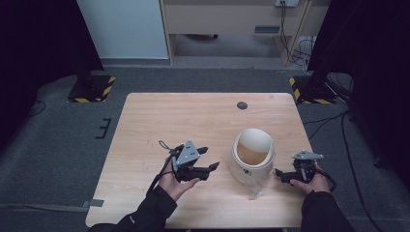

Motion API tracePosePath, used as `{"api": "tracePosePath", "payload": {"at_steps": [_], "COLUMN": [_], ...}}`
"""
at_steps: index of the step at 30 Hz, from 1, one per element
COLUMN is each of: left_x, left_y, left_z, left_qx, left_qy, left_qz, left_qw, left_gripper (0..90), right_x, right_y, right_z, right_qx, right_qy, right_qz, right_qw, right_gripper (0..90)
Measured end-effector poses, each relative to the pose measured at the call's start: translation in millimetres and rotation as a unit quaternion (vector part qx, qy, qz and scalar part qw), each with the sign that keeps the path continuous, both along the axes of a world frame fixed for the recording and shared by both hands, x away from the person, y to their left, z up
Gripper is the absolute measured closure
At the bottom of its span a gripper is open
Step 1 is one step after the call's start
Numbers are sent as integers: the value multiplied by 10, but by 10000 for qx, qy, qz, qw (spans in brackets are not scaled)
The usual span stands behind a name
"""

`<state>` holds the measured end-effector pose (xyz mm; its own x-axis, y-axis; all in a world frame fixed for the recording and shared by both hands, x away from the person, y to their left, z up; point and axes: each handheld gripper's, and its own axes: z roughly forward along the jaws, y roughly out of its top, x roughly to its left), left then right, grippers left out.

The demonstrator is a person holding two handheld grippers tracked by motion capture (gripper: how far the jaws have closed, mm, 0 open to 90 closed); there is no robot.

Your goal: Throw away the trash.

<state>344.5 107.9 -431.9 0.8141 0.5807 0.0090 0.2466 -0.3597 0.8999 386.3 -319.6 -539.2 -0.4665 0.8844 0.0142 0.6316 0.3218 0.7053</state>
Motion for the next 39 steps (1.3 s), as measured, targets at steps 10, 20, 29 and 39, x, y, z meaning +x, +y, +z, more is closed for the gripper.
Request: {"api": "tracePosePath", "payload": {"at_steps": [10, 20, 29, 39], "left_x": [-57, 61, 231, 330], "left_y": [483, 979, 1335, 1486], "left_z": [-300, -587, -808, -904], "left_qx": [196, 506, 1141, 1376], "left_qy": [257, 815, 1229, 1441], "left_qz": [428, 1111, 1725, 1982], "left_qw": [9986, 9892, 9706, 9597], "left_gripper": [241, 144, 121, 117], "right_x": [0, -1, -1, -1], "right_y": [0, -1, -1, 0], "right_z": [0, 0, 0, 1], "right_qx": [-5, -4, -3, -6], "right_qy": [-2, 0, 0, 0], "right_qz": [0, 5, 4, 5], "right_qw": [10000, 10000, 10000, 10000], "right_gripper": [7, 8, 7, 7]}}
